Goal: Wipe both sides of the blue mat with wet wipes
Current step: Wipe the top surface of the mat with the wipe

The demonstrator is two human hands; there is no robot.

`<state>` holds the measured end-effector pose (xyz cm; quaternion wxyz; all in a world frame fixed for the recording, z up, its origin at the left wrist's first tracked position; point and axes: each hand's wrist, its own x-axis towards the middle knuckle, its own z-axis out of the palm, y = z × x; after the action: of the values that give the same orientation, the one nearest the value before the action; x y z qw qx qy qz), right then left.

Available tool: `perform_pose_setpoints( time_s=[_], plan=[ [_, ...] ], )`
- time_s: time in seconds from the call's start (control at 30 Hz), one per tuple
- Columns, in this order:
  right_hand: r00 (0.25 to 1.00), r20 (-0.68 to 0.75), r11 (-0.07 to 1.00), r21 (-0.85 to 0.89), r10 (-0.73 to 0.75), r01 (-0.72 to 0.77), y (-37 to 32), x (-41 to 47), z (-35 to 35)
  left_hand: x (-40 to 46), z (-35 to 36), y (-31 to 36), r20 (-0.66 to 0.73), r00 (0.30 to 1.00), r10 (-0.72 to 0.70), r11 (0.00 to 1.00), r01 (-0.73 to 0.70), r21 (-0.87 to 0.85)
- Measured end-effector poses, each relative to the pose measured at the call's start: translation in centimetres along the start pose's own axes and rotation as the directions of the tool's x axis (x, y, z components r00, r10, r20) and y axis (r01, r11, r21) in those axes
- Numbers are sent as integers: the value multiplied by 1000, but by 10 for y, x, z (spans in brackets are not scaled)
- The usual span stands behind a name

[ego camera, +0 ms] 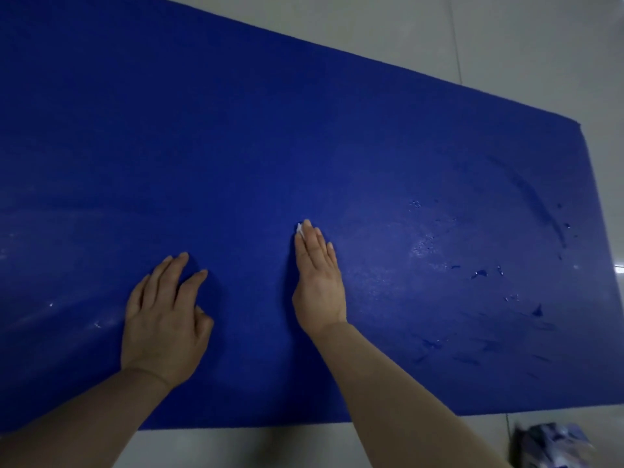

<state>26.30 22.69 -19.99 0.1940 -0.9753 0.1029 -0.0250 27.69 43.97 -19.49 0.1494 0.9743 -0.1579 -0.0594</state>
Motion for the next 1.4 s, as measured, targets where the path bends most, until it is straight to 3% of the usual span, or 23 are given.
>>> perform_pose_setpoints(
  time_s=[0.27,0.43,0.53,0.73,0.8,0.83,0.9,0.97,1.0,1.07,1.13,1.17,1.23,1.3,1.33,1.4],
  plan=[
    [1000,-2,999,23,-27,28,3,-1,5,3,0,12,-19,1000,-9,1000,9,5],
    [999,-38,999,38,-27,28,5,0,5,49,1,61,-22,989,148,988,-149,-43],
    [998,-54,996,72,-45,49,6,1,6,81,13,74,33,992,120,993,-120,-12],
    [981,-48,981,-59,-187,184,37,16,-4,88,27,69,31,993,113,993,-114,31],
    [992,-95,994,-78,-78,70,71,28,-20,88,25,70,27,994,103,995,-103,10],
    [986,-156,995,-76,54,-66,92,35,-30,88,24,70,37,995,98,995,-98,1],
    [886,-240,912,-3,396,-409,122,49,-50,88,24,71,45,995,88,996,-88,-7],
    [799,-235,819,-20,553,-573,123,63,-53,89,24,71,54,994,90,996,-90,6],
    [826,-240,846,-34,509,-531,107,71,-49,89,24,71,60,994,91,996,-92,14],
    [966,-159,972,-86,205,-220,69,76,-28,90,24,71,65,993,95,995,-97,22],
    [996,-47,991,-118,-73,67,53,75,-14,89,22,71,70,993,96,995,-97,15],
    [996,-39,990,-120,-84,79,58,79,-18,89,22,71,66,993,98,995,-98,8],
    [976,-133,976,-111,170,-185,92,89,-37,89,22,71,54,994,100,995,-100,-4],
    [854,-197,855,-104,482,-507,120,95,-55,89,23,71,51,994,98,995,-98,-1],
    [817,-182,811,-122,548,-572,120,98,-57,90,24,71,53,994,98,995,-98,4],
    [902,-129,890,-157,411,-428,86,100,-46,90,24,72,59,993,98,995,-99,12]
  ],
)
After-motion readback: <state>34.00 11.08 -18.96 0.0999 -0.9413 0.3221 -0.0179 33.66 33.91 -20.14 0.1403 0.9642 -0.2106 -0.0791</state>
